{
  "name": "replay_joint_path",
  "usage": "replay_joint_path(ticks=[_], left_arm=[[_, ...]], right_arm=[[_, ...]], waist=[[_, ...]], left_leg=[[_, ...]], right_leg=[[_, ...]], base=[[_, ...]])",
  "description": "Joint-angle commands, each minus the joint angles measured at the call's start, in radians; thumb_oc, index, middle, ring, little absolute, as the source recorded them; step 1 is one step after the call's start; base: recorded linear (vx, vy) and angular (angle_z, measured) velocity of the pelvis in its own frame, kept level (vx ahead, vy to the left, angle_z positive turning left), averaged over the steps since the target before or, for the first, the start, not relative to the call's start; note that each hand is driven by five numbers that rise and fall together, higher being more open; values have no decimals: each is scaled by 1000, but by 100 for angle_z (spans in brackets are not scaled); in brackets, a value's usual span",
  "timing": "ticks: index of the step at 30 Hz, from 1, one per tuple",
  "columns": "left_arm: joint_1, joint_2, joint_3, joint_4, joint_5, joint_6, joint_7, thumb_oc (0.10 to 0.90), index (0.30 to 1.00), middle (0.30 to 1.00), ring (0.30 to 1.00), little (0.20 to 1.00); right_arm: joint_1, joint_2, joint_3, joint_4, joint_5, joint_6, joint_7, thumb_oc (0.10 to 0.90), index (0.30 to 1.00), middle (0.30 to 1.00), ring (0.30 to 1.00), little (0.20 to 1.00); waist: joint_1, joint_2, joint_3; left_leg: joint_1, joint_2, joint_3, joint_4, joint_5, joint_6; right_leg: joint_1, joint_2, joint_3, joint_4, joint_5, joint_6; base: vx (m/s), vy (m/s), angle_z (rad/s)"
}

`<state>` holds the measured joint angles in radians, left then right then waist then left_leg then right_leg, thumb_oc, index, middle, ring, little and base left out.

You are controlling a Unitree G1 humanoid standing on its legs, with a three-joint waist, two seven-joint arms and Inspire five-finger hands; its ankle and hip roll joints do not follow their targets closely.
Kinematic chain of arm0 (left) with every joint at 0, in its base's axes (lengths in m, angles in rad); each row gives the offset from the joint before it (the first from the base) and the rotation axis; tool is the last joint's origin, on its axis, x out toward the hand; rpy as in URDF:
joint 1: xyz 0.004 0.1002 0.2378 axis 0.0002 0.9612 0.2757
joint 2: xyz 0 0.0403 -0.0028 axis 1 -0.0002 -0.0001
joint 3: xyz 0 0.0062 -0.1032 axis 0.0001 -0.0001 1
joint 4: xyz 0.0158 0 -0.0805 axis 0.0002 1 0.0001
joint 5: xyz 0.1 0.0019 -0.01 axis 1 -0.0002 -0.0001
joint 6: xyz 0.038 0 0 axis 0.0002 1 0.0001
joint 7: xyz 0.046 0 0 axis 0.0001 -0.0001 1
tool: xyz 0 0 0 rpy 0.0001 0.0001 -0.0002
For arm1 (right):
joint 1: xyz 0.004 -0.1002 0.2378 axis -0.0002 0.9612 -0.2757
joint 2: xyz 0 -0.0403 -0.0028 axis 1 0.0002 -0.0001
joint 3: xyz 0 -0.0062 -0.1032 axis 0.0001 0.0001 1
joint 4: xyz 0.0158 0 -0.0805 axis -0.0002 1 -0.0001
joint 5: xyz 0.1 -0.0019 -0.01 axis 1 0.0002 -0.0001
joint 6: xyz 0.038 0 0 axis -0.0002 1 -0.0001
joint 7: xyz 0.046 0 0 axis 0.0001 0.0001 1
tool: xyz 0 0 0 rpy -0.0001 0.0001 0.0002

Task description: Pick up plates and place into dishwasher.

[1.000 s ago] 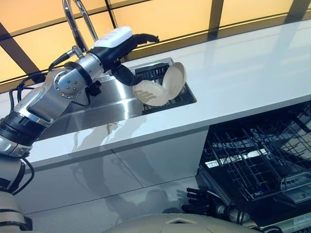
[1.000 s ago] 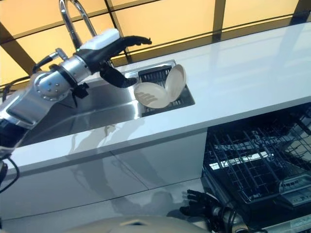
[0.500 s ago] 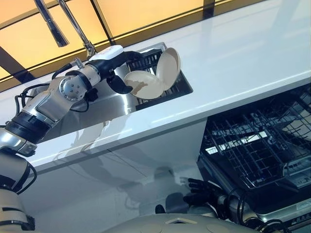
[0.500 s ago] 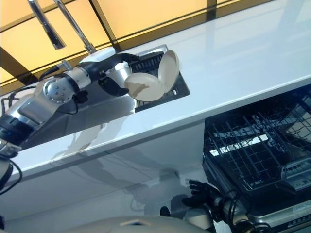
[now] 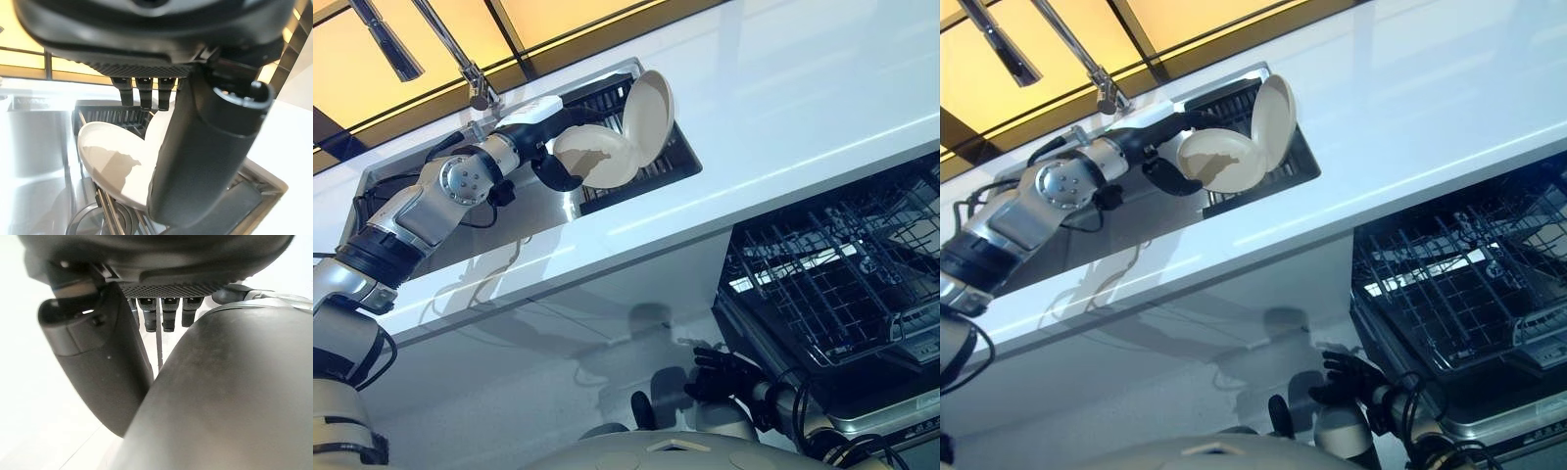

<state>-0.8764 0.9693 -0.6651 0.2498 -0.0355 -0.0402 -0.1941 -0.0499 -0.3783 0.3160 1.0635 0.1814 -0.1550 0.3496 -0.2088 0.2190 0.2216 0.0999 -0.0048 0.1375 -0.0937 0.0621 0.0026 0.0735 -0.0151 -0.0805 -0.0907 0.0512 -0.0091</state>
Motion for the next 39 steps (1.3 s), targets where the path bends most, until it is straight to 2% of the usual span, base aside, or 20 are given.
replay_joint_path(ticks=[1, 22, 34, 39], left_arm=[[-159, -3, 116, 49, 39, 4, 48, 800, 900, 900, 900, 900], [-66, -55, 142, 0, 105, 31, -2, 800, 900, 900, 900, 900], [-56, -52, 130, 23, 143, 54, -20, 800, 900, 900, 900, 900], [-53, -56, 123, 48, 168, 25, 0, 800, 900, 900, 900, 900]], right_arm=[[53, 24, 18, 4, -63, 0, 10, 800, 900, 900, 900, 900], [46, 21, -4, 16, -67, 10, 6, 800, 900, 900, 900, 900], [45, 4, -11, -13, -56, 25, 13, 800, 900, 900, 900, 900], [44, 0, -11, -17, -55, 24, 12, 800, 900, 900, 900, 900]], waist=[[-15, -2, -14], [-19, 14, 5], [-31, 26, 34], [-35, 32, 43]], left_leg=[[10, -66, 43, 9, -106, 12], [15, -71, 46, 15, -107, 10], [7, -71, 55, 19, -104, 6], [5, -71, 57, 20, -103, 6]], right_leg=[[-70, -17, 36, 97, -70, 115], [-60, -23, 28, 100, -81, 110], [-70, -27, 27, 107, -85, 108], [-74, -28, 24, 111, -87, 107]], base=[[0, 0, 0], [0, 0, 0], [0, 0, 0], [0, 0, 0]])
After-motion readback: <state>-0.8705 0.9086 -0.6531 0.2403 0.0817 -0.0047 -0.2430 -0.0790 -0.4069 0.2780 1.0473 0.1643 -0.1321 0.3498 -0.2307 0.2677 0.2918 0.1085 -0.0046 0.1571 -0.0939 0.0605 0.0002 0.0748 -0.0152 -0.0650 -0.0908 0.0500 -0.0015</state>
